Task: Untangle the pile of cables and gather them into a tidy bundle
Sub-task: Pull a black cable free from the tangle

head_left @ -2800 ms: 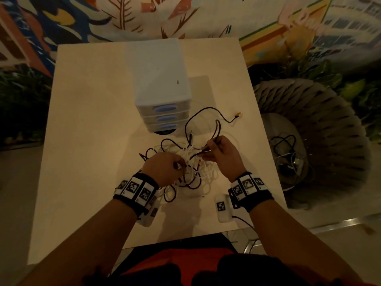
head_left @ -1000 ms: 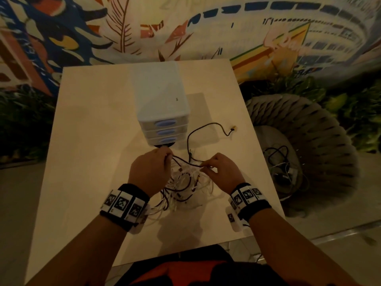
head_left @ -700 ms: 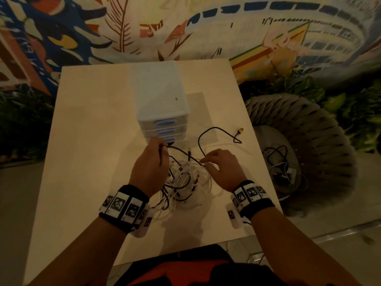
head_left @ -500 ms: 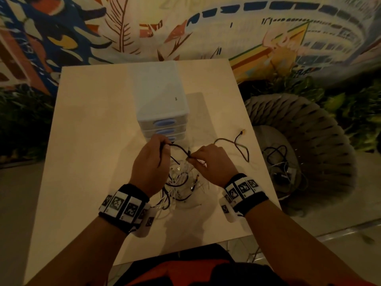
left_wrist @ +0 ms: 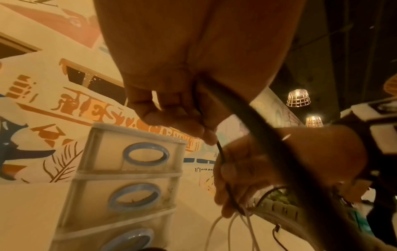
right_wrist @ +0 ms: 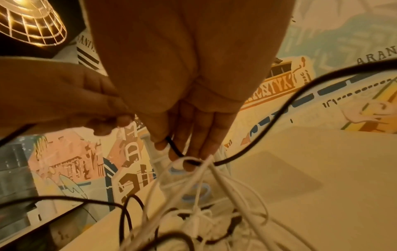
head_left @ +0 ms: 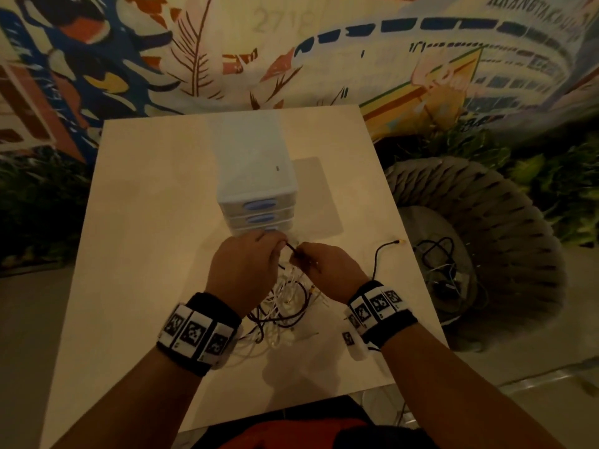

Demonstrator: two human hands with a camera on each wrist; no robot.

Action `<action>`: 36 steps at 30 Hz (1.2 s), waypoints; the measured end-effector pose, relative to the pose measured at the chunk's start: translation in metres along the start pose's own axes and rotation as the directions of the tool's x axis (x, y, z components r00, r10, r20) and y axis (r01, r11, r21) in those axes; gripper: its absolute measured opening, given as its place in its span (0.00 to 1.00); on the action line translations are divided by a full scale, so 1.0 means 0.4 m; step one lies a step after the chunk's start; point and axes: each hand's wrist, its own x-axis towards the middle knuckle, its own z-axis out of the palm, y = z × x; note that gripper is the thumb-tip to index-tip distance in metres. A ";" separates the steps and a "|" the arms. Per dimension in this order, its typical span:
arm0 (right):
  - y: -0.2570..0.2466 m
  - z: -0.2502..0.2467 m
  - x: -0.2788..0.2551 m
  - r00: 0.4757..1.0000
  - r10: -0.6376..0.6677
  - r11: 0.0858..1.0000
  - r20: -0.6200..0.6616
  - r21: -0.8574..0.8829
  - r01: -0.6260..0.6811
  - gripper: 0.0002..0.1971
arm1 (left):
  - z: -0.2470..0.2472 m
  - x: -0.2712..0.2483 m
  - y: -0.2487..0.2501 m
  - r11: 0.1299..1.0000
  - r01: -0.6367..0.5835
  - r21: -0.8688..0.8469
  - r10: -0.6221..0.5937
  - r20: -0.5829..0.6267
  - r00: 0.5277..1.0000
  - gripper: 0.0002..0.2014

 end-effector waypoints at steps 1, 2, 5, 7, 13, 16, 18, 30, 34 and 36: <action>0.011 0.003 -0.003 1.000 0.027 1.000 0.010 -0.001 -0.027 0.10 | -0.004 -0.003 -0.001 0.999 0.023 -0.024 -0.024 -0.050 0.998 0.14; 0.019 0.005 -0.005 0.999 0.047 0.999 0.007 -0.004 -0.047 0.10 | -0.012 -0.006 -0.004 0.997 0.048 -0.056 -0.053 -0.101 0.994 0.13; 0.044 0.004 -0.007 0.998 0.063 0.997 -0.025 -0.048 -0.064 0.12 | -0.039 -0.008 -0.029 0.964 0.126 -0.233 -0.178 -0.216 0.960 0.10; 0.054 0.001 -0.004 0.996 0.086 0.994 -0.017 -0.072 -0.087 0.12 | -0.058 -0.009 -0.049 0.925 0.159 -0.346 -0.261 -0.272 0.926 0.10; 0.053 -0.024 0.000 0.995 0.079 0.988 -0.053 -0.129 -0.085 0.13 | -0.102 -0.011 -0.045 0.955 0.292 0.050 -0.268 -0.276 0.923 0.26; 0.036 -0.028 0.008 0.996 0.030 0.989 -0.079 -0.143 -0.041 0.12 | -0.100 0.011 0.021 0.989 0.064 0.134 -0.033 -0.223 0.974 0.30; 0.020 -0.030 0.017 0.994 -0.016 0.993 -0.106 -0.120 0.003 0.11 | -0.065 0.028 0.055 0.983 -0.061 0.172 0.073 -0.065 0.995 0.29; 0.038 -0.025 -0.001 0.993 0.059 0.997 0.106 0.047 -0.064 0.10 | -0.055 0.053 -0.035 0.992 0.078 -0.098 -0.095 -0.184 0.978 0.11; 0.077 -0.021 -0.015 0.997 0.044 0.999 0.066 0.022 -0.045 0.11 | -0.111 0.052 -0.087 0.974 0.152 -0.170 -0.197 -0.291 0.936 0.13; 0.076 -0.033 -0.012 0.999 0.024 0.999 0.046 0.040 -0.026 0.11 | -0.119 0.037 -0.102 0.961 0.248 -0.121 -0.272 -0.262 0.926 0.10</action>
